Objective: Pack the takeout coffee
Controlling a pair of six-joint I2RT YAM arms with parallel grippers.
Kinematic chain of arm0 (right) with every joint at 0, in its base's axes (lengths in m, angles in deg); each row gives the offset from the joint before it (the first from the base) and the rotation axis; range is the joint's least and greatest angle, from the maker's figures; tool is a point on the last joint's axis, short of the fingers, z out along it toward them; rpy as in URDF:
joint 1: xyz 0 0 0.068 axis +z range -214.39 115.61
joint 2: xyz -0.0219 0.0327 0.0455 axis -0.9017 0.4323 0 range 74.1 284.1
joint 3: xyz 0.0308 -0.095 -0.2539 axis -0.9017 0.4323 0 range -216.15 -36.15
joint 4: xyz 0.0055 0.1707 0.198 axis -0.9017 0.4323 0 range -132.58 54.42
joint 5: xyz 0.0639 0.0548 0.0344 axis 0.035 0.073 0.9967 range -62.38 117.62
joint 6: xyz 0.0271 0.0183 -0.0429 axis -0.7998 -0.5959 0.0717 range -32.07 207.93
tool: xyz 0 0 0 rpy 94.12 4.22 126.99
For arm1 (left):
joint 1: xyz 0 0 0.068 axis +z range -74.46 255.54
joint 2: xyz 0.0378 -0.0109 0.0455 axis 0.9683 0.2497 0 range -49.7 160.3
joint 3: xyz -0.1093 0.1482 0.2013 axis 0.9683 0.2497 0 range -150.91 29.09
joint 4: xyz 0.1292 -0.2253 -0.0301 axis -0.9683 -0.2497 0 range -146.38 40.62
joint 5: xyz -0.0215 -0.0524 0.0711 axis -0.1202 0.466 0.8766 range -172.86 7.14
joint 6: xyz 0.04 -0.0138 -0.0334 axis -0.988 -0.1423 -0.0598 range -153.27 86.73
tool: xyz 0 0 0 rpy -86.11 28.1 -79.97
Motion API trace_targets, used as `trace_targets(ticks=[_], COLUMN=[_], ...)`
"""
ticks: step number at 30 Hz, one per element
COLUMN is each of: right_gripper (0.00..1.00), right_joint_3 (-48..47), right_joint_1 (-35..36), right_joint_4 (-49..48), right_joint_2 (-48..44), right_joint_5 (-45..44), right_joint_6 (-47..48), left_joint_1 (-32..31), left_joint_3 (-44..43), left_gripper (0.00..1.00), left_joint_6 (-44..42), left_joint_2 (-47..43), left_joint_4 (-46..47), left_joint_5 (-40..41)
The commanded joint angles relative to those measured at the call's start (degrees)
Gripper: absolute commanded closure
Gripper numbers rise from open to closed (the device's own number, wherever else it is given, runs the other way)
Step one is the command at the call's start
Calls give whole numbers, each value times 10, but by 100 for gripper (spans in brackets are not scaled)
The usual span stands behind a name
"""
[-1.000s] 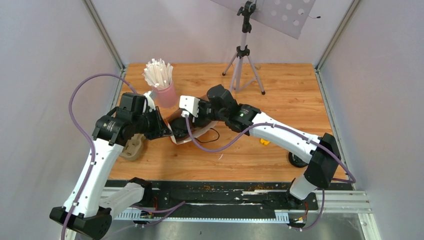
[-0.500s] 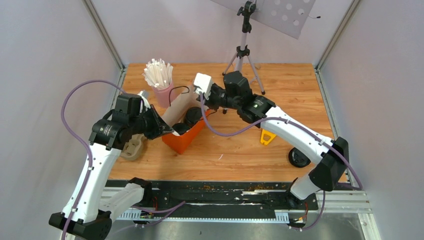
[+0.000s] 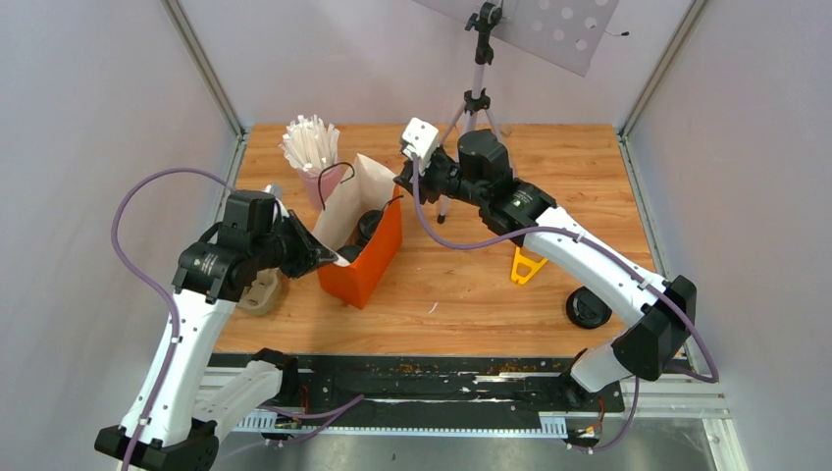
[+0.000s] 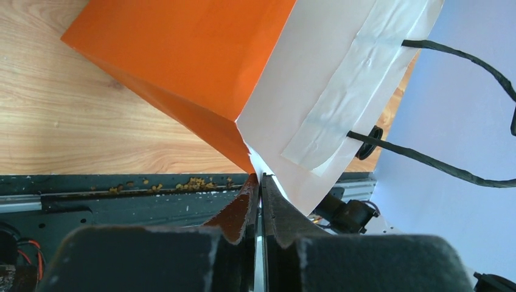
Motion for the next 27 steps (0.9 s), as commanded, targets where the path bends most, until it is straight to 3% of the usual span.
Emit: trace_targets(ticks=[1,6,15,18,22,25,27], right_gripper=[60,57,48,45,37,21,15], right_joint_3=[-2,8,11,8,8,4,7], right_joint_1=[-7,-9,-8,-9,-9,-9,-9], right_joint_4=[-16,16,88,130,178,209,225], right_joint_2=[-23,-35,-82,-102,-133,-153,-165], right_joint_5=[-62,-133,-141,-181,-189,-184,-186], right_joint_6=[-26,-45,-86,-105,-129,-143,-149], left_joint_1=[3,3,3,3,3,3,3], left_joint_3=[-13,-20,-60,-66,-101,-141,-171], left_gripper=[90,82,73,68,63,52,47], left_joint_6=[-8,-20,-56,-60,-72,-94,-109], left_joint_2=[1,5,28,26,30,41,50], left_joint_4=[0,-11,-14,-2,3,-8,-16], left_joint_5=[18,32,82,98,129,144,161])
